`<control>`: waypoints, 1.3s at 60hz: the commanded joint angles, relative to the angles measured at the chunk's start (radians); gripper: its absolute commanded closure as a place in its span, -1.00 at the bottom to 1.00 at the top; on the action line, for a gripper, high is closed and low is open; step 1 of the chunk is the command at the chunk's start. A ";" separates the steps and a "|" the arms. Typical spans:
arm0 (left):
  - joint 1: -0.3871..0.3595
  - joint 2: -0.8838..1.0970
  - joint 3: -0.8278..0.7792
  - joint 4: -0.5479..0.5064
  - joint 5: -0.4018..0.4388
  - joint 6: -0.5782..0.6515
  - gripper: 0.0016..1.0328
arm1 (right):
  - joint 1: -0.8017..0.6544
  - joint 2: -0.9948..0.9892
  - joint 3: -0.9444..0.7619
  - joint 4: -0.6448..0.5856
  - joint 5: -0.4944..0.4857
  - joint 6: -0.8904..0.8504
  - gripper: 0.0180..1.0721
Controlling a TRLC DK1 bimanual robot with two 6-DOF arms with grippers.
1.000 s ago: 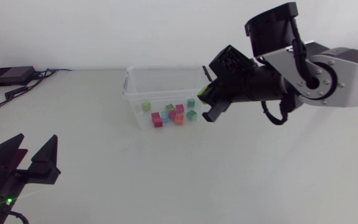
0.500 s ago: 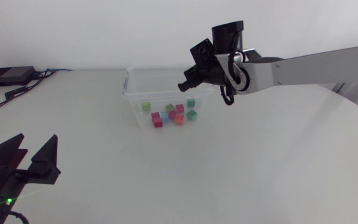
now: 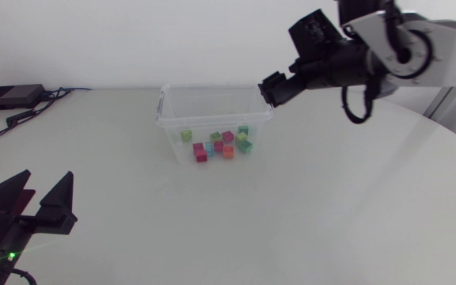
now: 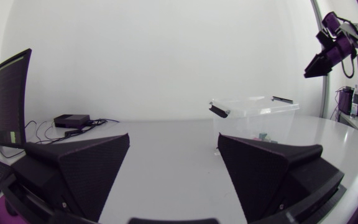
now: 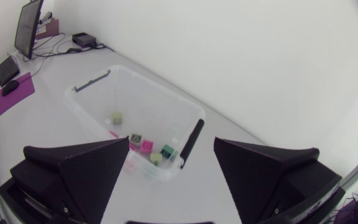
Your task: Pick up the duplo bricks and place them in the container
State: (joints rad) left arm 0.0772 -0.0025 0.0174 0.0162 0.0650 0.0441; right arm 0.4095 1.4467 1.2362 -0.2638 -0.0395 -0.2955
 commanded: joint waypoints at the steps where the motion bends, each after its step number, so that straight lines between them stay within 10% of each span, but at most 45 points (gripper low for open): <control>1: 0.003 -0.011 -0.019 -0.001 -0.008 -0.020 -0.92 | -0.006 -0.088 -0.093 -0.120 -0.017 -0.034 -0.92; 30: 0.003 -0.011 -0.019 -0.002 -0.008 -0.020 -0.92 | 0.215 -0.114 -0.408 -0.684 0.044 -0.137 -0.91; 78: 0.003 -0.011 -0.019 -0.002 -0.008 -0.020 -0.92 | 0.427 0.231 -0.437 -0.865 0.176 0.035 -0.90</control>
State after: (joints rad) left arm 0.0772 -0.0025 0.0174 0.0162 0.0650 0.0441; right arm 0.8238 1.6638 0.8265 -1.1046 0.1417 -0.3016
